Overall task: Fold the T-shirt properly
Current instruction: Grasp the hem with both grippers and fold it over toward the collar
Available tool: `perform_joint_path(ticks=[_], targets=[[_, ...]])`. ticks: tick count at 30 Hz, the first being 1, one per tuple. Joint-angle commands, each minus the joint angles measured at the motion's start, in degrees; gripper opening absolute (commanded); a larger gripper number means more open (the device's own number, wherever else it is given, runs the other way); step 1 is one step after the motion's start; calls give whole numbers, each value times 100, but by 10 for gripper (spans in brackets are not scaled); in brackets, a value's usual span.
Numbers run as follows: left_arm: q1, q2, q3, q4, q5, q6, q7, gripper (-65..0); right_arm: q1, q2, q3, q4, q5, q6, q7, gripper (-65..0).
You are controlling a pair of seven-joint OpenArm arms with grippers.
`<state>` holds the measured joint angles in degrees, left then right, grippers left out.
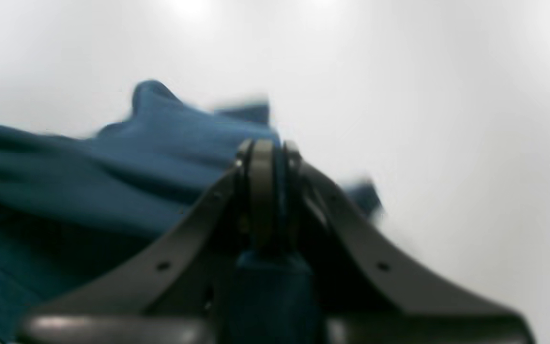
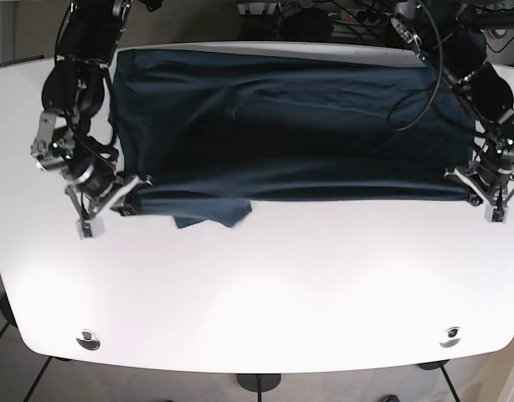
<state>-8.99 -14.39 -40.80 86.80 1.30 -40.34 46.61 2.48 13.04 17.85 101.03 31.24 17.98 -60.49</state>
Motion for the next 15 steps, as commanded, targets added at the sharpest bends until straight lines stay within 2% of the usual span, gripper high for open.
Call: perform_joint_path(ticks=[1, 10, 15], targets=[[157, -68, -127, 326, -20, 34, -41, -646, -173, 72, 154, 319, 212, 26, 102, -634], [1247, -60, -224, 616, -38, 34, -41, -646, -1281, 125, 558, 626, 370, 35, 102, -634], [1651, 2, -224, 660, -29, 34, -41, -643, -1809, 72, 558, 732, 370, 35, 102, -631]])
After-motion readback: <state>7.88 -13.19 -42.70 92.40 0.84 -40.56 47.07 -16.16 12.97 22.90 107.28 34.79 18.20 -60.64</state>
